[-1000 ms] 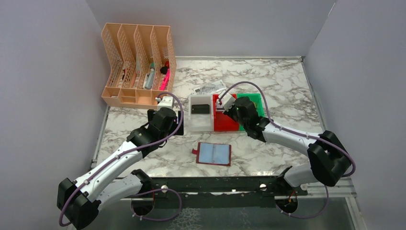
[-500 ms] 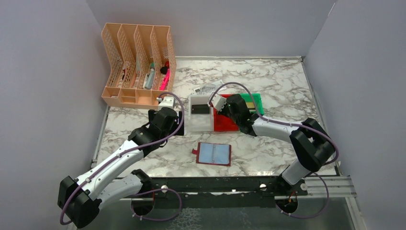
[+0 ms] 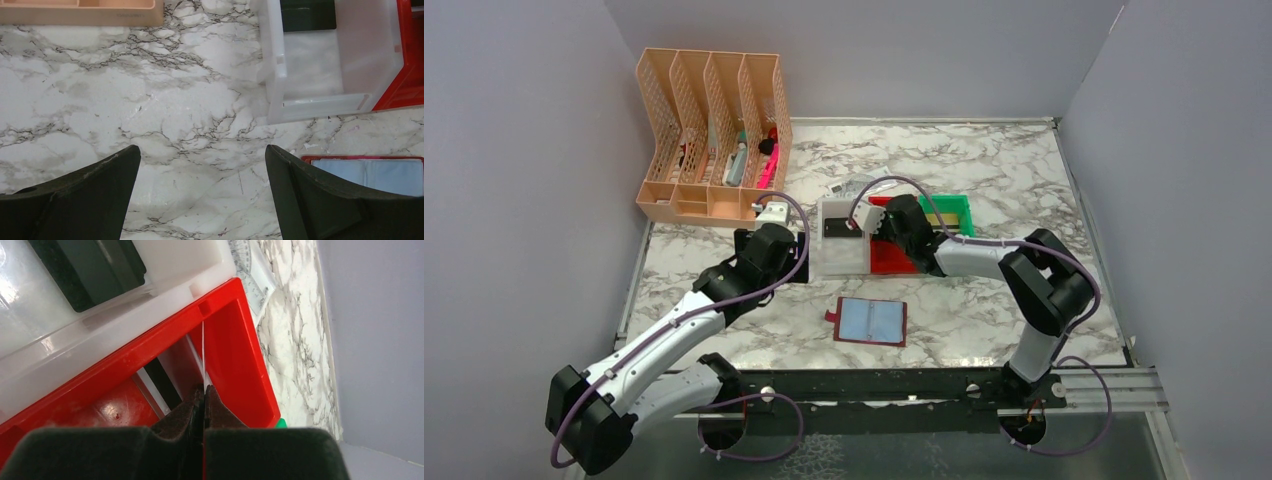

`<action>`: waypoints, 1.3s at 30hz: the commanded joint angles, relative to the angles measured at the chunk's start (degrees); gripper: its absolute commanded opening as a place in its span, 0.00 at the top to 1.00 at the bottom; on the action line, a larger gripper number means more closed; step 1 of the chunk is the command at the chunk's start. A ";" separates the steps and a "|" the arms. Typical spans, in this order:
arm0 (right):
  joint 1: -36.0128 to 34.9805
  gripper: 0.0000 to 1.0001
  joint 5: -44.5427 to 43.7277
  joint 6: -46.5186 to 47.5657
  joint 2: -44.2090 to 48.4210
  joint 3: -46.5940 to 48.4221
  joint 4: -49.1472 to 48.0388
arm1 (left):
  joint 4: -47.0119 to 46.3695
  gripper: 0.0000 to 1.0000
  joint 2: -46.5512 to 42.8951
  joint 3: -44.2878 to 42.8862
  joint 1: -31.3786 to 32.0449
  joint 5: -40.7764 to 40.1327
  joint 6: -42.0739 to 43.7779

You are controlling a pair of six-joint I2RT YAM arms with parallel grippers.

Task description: Take the credit cards out of the card holder

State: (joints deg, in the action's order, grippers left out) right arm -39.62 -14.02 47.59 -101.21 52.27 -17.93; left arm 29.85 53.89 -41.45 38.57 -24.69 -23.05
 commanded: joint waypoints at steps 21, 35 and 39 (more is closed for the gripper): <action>0.68 0.83 6.13 0.48 0.01 -3.92 -2.73 | 0.46 0.01 2.82 -0.43 -0.86 3.36 1.11; 1.64 0.71 8.42 -3.36 1.20 -4.12 -2.29 | 0.65 0.01 5.28 -0.80 -1.48 5.53 1.68; 1.82 0.63 9.24 -4.06 1.40 -4.05 -1.44 | 0.72 0.01 6.24 -0.96 -1.56 6.17 1.78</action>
State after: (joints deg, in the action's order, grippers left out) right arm -38.20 -7.38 45.36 -101.67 48.88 -20.08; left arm 29.98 59.51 -41.45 37.45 -20.51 -21.96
